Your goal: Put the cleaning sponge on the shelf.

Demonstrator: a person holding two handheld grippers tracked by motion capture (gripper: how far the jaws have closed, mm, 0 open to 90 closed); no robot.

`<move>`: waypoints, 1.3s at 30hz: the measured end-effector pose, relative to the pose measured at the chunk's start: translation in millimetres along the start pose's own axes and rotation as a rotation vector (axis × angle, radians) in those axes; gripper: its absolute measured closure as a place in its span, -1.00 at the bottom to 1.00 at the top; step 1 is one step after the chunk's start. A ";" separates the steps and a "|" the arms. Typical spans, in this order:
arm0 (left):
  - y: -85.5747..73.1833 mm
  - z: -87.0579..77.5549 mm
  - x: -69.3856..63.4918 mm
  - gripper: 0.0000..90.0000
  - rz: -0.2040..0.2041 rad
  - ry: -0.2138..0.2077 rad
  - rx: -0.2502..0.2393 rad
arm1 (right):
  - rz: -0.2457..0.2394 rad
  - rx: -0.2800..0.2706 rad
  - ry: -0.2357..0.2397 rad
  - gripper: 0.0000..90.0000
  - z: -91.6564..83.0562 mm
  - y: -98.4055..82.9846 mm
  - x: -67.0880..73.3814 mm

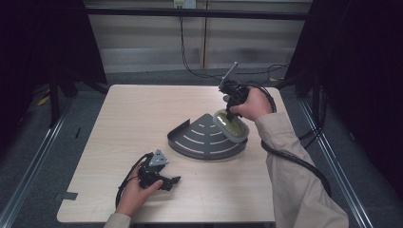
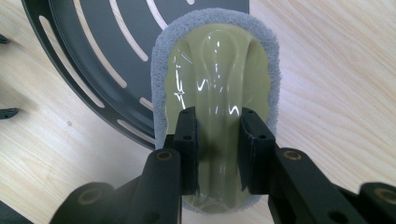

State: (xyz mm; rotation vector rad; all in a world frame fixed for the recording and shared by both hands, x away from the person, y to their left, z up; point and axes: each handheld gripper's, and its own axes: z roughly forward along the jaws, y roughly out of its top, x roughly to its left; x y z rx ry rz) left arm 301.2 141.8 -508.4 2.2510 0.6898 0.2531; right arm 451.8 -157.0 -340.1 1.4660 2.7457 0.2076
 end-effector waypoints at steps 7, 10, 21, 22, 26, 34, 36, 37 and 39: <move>0.0 0.1 0.0 -0.72 0.000 0.001 -0.001 | -0.007 0.007 -0.001 0.59 5.1 4.3 2.4; -0.1 0.2 -0.1 -0.72 -0.001 0.002 -0.002 | -0.006 0.008 0.001 0.59 8.0 4.9 1.9; -0.1 0.1 -0.1 -0.72 0.000 0.002 -0.002 | -0.008 0.017 0.001 0.59 17.8 9.7 0.7; -0.1 0.1 0.0 -0.72 0.000 0.002 -0.002 | -0.010 0.017 0.001 0.59 18.6 10.0 0.4; -0.1 0.1 -0.1 -0.72 0.000 0.002 -0.002 | -0.010 0.019 0.007 0.59 21.9 11.7 0.7; -0.1 0.2 -0.1 -0.72 0.000 0.002 -0.002 | -0.015 0.023 0.014 0.59 27.3 15.0 0.5; -0.1 0.1 -0.1 -0.72 0.000 0.002 -0.002 | -0.015 0.021 0.016 0.59 28.4 15.2 -0.1; 0.0 0.1 0.0 -0.72 0.001 0.003 -0.002 | -0.014 0.024 0.014 0.59 28.9 15.4 -0.5; 0.0 0.1 0.0 -0.72 0.001 0.003 -0.002 | -0.015 0.021 0.015 0.59 29.3 15.5 -1.4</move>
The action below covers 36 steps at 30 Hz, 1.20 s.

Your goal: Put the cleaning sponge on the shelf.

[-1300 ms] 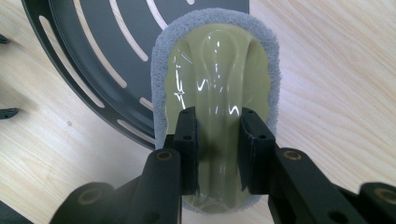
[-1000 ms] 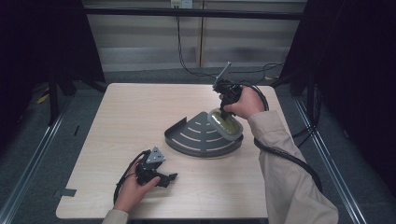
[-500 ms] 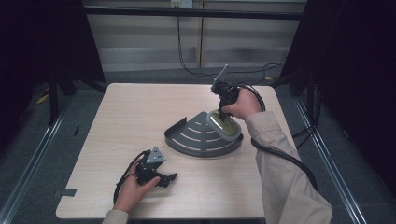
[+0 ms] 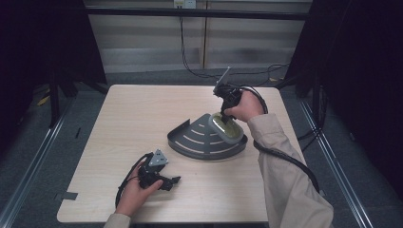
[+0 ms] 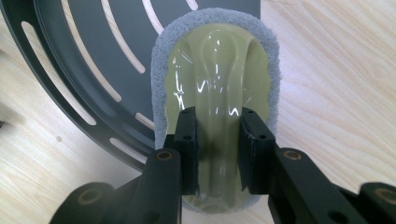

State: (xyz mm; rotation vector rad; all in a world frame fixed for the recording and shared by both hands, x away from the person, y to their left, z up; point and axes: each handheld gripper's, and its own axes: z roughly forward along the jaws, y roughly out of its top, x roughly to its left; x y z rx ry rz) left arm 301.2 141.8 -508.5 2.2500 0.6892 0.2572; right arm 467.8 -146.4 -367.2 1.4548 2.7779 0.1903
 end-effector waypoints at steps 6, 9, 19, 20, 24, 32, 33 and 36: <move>0.0 0.0 -0.1 -0.72 -0.002 -0.001 0.000 | 0.005 -0.009 -0.001 0.59 0.5 0.2 -3.7; 0.0 0.0 -0.1 -0.72 -0.002 0.000 0.000 | 0.011 -0.009 0.005 0.59 1.9 0.2 -5.3; 0.0 0.0 -0.1 -0.72 -0.001 0.000 0.000 | 0.014 -0.015 0.011 0.59 10.7 -1.3 -9.4; 0.0 0.0 -0.1 -0.72 -0.001 0.000 0.000 | 0.017 -0.017 0.015 0.59 11.8 -1.4 -9.9; 0.0 0.0 -0.1 -0.72 -0.001 -0.001 0.000 | 0.014 -0.012 0.018 0.59 15.1 -1.3 -10.4; 0.0 0.0 -0.1 -0.72 -0.001 -0.001 0.000 | 0.007 -0.008 0.022 0.59 21.4 -0.2 -9.4; 0.0 0.0 0.0 -0.72 -0.001 -0.001 0.000 | 0.007 -0.009 0.023 0.59 21.8 -0.3 -9.5; 0.0 0.0 -0.1 -0.72 -0.001 -0.001 0.000 | 0.000 -0.008 0.021 0.59 22.8 -0.3 -9.7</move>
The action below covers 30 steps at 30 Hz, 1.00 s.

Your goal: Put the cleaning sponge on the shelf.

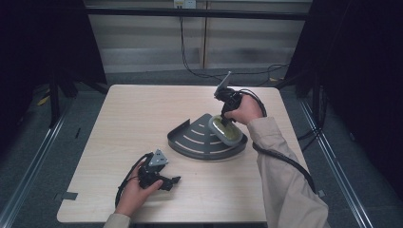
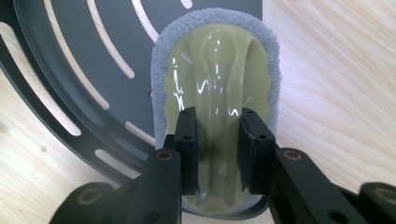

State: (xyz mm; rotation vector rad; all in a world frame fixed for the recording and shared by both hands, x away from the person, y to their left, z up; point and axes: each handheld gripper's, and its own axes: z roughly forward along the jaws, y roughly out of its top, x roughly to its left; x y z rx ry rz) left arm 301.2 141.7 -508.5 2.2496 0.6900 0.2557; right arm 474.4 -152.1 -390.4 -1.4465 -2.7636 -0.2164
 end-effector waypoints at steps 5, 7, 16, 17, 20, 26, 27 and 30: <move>0.0 -0.1 0.0 -0.72 0.000 0.000 0.001 | -0.009 -0.001 0.011 0.59 4.7 -1.3 0.6; 0.1 -0.1 0.0 -0.72 0.000 0.001 0.002 | -0.011 0.004 0.011 0.59 6.5 -1.8 1.3; -0.1 0.1 0.0 -0.72 -0.001 0.000 -0.002 | -0.015 0.008 0.012 0.59 11.9 -4.5 1.3; 0.1 -0.1 -0.1 -0.72 0.000 0.002 0.001 | -0.015 0.009 0.012 0.59 12.4 -4.8 1.0; 0.0 0.0 -0.1 -0.72 0.000 0.002 0.000 | -0.013 0.011 0.014 0.59 15.3 -6.5 -0.3; 0.0 0.0 -0.1 -0.72 0.000 0.002 0.000 | -0.025 0.018 0.016 0.59 19.0 -8.1 0.1; 0.0 -0.1 0.0 -0.72 0.000 0.002 0.001 | -0.027 0.019 0.016 0.59 19.1 -8.2 0.2; 0.0 0.0 0.0 -0.72 0.001 0.001 0.000 | -0.029 0.018 0.016 0.59 18.9 -8.8 0.3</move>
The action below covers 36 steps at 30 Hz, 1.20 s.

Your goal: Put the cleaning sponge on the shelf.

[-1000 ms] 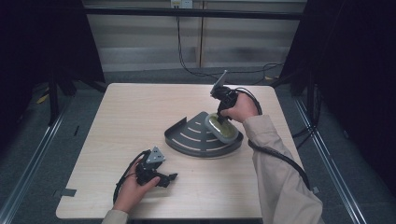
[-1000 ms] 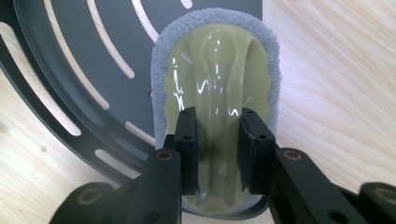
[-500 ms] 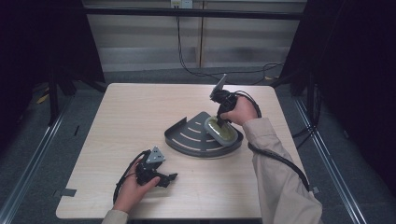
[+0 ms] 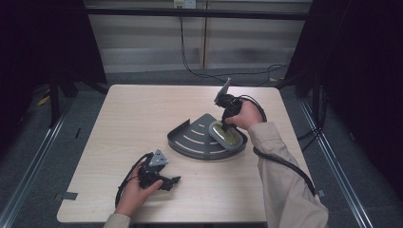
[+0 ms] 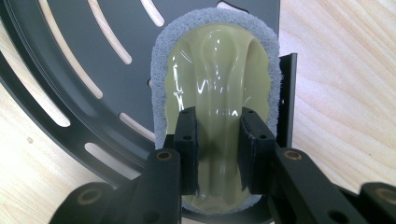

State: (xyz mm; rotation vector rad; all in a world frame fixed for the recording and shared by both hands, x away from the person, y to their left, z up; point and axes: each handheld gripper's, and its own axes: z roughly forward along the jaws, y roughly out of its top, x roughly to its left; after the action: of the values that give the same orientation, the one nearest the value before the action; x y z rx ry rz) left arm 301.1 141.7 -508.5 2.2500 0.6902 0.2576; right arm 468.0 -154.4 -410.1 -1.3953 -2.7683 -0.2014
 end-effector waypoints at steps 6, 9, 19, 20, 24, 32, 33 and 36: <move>0.0 0.0 0.0 -0.72 -0.001 0.000 0.000 | 0.001 -0.001 -0.001 0.59 1.4 -1.6 -0.3; 0.0 0.0 -0.1 -0.72 -0.001 0.000 0.000 | 0.000 0.002 0.002 0.59 2.7 -2.8 -1.2; 0.0 0.1 -0.1 -0.72 -0.001 0.000 -0.001 | 0.001 0.003 0.000 0.59 4.9 -6.9 -1.1; 0.0 0.0 -0.1 -0.72 -0.001 0.000 0.000 | 0.001 0.001 0.003 0.59 5.7 -7.1 -1.2; 0.0 0.0 -0.1 -0.72 -0.001 0.000 0.000 | 0.005 0.006 0.003 0.59 8.6 -7.6 -2.7; 0.0 0.0 -0.1 -0.72 -0.001 0.000 0.000 | 0.004 0.003 0.006 0.58 11.6 -7.9 -4.1; 0.0 0.0 -0.1 -0.72 -0.001 0.000 0.000 | 0.005 0.003 0.004 0.57 11.6 -7.7 -3.8; 0.0 0.0 -0.1 -0.72 -0.001 0.000 0.000 | 0.005 0.003 0.007 0.56 12.2 -6.9 -2.6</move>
State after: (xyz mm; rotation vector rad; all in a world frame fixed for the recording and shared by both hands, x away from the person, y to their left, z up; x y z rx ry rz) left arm 301.1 141.6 -508.5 2.2494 0.6911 0.2571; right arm 464.3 -158.9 -423.1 -1.3985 -2.7576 -0.2016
